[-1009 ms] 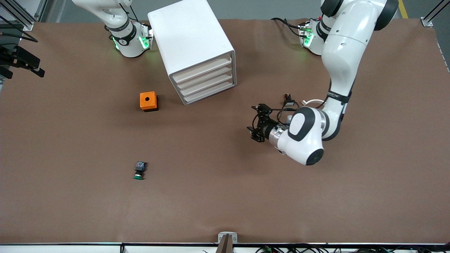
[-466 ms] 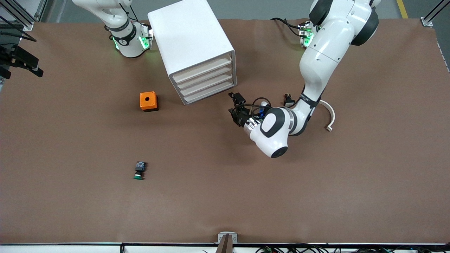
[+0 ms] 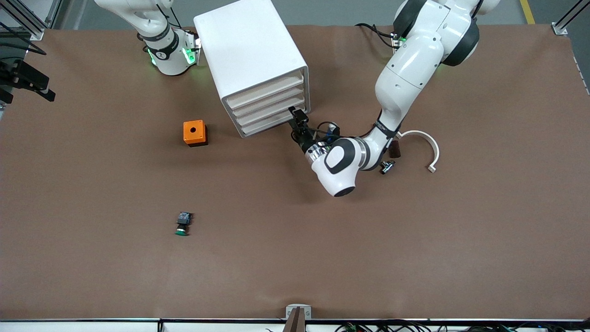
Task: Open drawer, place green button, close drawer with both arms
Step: 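Reach the left gripper to the cabinet's top drawer handle, then grip the drawer with the left gripper while the right gripper reaches the button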
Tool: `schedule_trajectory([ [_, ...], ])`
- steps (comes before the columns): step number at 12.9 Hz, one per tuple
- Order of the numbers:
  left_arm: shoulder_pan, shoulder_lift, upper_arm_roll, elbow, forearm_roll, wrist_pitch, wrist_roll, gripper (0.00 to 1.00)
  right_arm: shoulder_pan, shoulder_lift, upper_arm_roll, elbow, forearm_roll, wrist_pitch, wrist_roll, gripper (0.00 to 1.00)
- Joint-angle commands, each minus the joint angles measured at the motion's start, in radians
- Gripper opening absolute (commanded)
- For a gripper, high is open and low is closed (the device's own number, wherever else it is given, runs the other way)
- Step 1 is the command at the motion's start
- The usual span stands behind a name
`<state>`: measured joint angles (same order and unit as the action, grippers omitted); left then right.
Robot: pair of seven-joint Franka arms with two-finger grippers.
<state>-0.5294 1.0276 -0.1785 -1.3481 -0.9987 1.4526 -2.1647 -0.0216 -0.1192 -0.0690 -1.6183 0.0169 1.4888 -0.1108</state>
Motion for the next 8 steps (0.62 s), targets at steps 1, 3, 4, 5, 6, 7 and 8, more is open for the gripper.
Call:
schedule_trajectory([
  [1,-0.026,0.028,0.004,0.007,-0.023,-0.029,-0.067,0.67,-0.021,0.091,0.008,0.029,-0.009,0.027,-0.02,1.0],
  [3,-0.03,0.043,0.004,0.009,-0.026,-0.028,-0.098,0.65,-0.023,0.163,0.008,0.031,-0.011,0.086,-0.023,1.0],
  [4,-0.041,0.049,0.004,0.009,-0.041,-0.028,-0.102,0.61,-0.023,0.208,0.008,0.031,-0.011,0.112,-0.023,1.0],
  [5,-0.046,0.051,0.004,0.009,-0.05,-0.028,-0.104,0.55,-0.023,0.275,0.008,0.032,-0.009,0.134,-0.023,1.0],
  [6,-0.052,0.054,0.004,0.009,-0.052,-0.028,-0.104,0.48,-0.015,0.311,0.009,0.032,-0.005,0.169,-0.023,1.0],
  [7,-0.058,0.054,0.004,0.009,-0.052,-0.028,-0.104,0.42,-0.002,0.343,0.011,0.022,-0.002,0.239,-0.017,1.0],
  [8,-0.066,0.054,0.004,0.01,-0.052,-0.028,-0.104,0.37,0.012,0.386,0.012,0.021,0.006,0.29,-0.007,1.0],
])
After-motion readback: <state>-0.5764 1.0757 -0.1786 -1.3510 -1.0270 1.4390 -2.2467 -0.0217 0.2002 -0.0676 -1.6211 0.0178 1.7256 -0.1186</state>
